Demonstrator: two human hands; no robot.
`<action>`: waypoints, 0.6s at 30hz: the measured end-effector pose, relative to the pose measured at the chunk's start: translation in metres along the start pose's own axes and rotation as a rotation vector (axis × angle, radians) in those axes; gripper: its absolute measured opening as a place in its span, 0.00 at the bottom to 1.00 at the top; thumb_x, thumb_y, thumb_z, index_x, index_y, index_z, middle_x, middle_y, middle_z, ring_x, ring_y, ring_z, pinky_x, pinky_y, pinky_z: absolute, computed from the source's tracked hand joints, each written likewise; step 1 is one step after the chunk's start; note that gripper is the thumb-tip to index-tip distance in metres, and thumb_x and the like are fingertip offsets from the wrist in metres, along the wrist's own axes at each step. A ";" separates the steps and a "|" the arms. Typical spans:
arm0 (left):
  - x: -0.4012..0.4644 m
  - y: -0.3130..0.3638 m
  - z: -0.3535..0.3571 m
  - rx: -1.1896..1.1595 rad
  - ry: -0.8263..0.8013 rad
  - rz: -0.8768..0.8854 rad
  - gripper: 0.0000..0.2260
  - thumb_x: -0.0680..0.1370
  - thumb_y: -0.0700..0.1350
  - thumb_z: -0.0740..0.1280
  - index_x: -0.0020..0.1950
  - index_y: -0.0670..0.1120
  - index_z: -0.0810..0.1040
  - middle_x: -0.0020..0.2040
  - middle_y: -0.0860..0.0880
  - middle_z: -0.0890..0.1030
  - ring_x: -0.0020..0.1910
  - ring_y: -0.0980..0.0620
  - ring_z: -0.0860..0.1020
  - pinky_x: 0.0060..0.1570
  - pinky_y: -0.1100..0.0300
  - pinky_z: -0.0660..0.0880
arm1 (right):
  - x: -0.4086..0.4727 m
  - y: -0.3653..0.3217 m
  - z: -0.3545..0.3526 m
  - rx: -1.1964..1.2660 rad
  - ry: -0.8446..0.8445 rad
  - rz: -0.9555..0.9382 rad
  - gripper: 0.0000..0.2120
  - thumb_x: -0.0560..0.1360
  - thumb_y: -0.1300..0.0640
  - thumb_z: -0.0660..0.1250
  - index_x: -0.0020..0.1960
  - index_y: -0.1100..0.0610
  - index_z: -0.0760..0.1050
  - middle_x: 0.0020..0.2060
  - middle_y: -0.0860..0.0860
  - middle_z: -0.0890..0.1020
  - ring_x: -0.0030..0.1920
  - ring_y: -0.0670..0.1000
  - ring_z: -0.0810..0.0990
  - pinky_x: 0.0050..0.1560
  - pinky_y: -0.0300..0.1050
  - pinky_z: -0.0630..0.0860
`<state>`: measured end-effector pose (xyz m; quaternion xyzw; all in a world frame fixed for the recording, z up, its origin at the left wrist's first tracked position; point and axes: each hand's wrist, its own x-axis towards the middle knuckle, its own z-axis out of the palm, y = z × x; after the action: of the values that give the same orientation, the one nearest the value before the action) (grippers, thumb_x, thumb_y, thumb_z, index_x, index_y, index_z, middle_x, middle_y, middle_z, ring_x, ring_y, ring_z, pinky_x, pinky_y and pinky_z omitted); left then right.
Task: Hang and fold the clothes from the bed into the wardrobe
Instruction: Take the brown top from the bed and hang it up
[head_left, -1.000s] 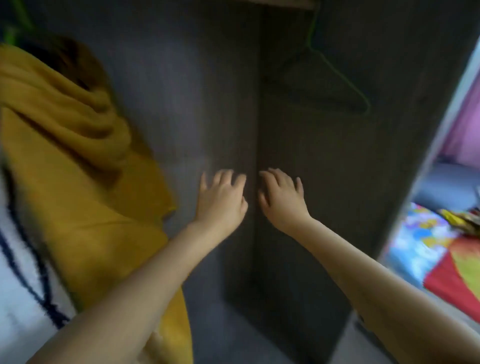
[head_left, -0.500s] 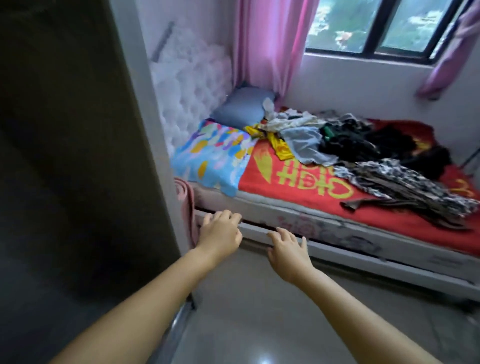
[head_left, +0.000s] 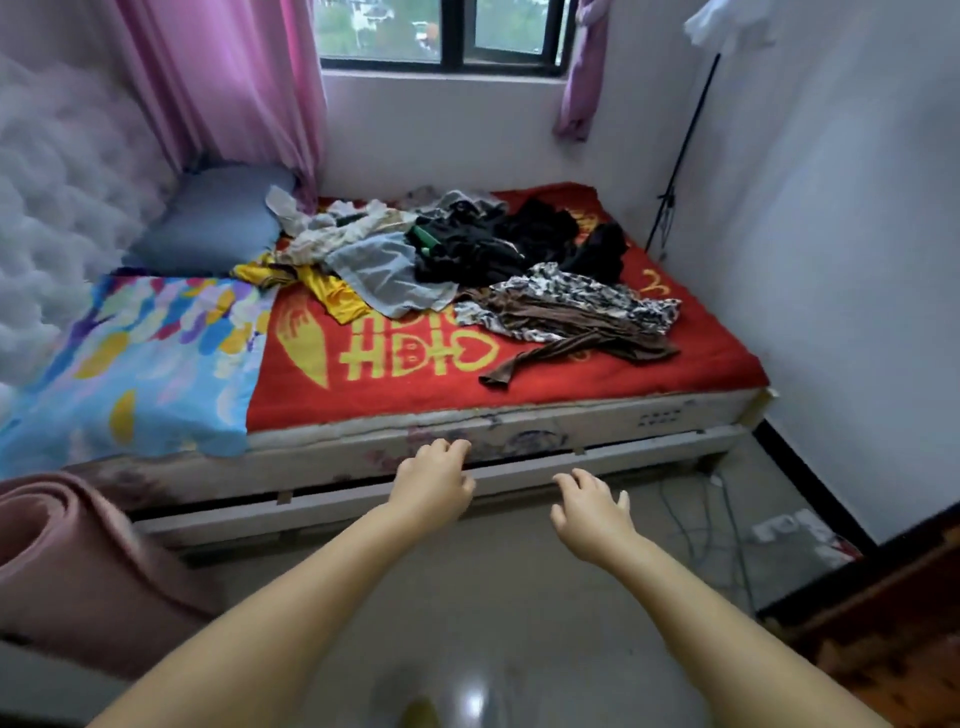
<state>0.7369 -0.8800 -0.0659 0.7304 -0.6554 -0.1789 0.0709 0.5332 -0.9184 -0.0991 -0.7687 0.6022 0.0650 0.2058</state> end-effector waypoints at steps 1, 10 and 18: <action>0.016 0.003 -0.001 -0.007 -0.008 0.025 0.20 0.80 0.48 0.58 0.72 0.49 0.63 0.65 0.47 0.71 0.63 0.47 0.70 0.59 0.53 0.70 | 0.010 0.008 -0.006 0.009 0.001 0.029 0.22 0.81 0.51 0.53 0.75 0.51 0.58 0.76 0.52 0.57 0.76 0.55 0.55 0.72 0.65 0.47; 0.160 0.032 -0.019 -0.015 -0.062 0.140 0.19 0.79 0.47 0.60 0.70 0.50 0.66 0.61 0.48 0.72 0.57 0.48 0.73 0.54 0.54 0.73 | 0.090 0.068 -0.048 0.096 0.022 0.281 0.22 0.82 0.53 0.52 0.76 0.51 0.57 0.77 0.52 0.55 0.77 0.54 0.52 0.73 0.64 0.47; 0.280 0.130 0.017 0.027 -0.202 0.311 0.23 0.79 0.47 0.59 0.74 0.50 0.61 0.67 0.47 0.69 0.64 0.45 0.69 0.61 0.52 0.70 | 0.158 0.164 -0.083 0.155 -0.009 0.426 0.23 0.82 0.53 0.52 0.76 0.51 0.56 0.77 0.52 0.54 0.76 0.55 0.52 0.74 0.63 0.48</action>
<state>0.6315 -1.1700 -0.0850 0.5993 -0.7666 -0.2294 0.0219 0.4065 -1.1248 -0.1180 -0.6055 0.7533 0.0636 0.2485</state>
